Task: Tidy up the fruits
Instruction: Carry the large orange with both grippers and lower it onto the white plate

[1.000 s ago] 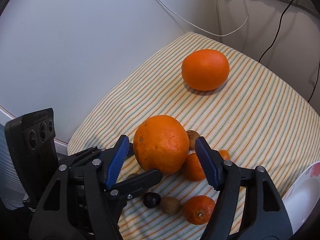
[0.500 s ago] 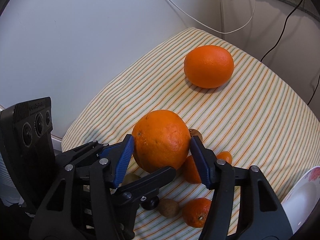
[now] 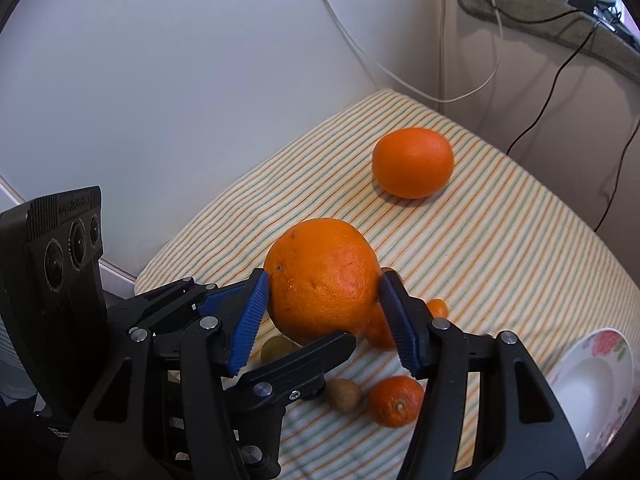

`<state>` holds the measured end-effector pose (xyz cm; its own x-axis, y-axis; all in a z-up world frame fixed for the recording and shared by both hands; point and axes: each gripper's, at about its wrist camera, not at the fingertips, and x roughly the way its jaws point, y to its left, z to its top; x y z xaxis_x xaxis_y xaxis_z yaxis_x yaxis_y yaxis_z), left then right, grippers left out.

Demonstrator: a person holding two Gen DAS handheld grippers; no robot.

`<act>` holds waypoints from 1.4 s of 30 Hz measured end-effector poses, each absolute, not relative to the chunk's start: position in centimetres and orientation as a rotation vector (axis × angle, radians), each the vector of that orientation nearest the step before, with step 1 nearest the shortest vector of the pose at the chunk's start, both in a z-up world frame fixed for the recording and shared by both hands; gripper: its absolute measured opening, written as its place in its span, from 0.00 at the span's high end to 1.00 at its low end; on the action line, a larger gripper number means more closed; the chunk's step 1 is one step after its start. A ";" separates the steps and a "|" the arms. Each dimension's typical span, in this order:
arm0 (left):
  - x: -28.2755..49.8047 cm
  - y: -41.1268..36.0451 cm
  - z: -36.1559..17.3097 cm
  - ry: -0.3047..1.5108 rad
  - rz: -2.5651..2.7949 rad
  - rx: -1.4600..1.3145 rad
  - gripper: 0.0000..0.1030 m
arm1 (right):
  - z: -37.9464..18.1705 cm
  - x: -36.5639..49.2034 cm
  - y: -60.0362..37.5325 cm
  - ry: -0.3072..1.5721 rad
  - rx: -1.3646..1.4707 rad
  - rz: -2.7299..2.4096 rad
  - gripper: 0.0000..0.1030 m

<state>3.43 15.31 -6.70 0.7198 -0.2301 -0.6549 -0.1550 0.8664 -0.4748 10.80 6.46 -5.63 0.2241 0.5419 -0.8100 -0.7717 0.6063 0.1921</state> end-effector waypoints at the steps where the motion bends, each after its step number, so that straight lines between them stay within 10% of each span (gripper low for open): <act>1: 3.5 15.1 -6.5 0.776 -0.049 -0.532 0.31 | -5.4 10.7 5.9 0.979 -0.271 0.917 0.42; 42: 8.3 -5.0 -6.5 0.900 -0.372 -0.249 0.31 | -6.3 12.3 -17.0 0.995 0.030 0.586 0.42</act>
<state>8.28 -5.01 -6.51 0.5646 -0.4153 -0.7133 0.2095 0.9080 -0.3628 12.30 -16.95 -6.33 0.4041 0.4775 -0.7802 -0.4505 0.8462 0.2845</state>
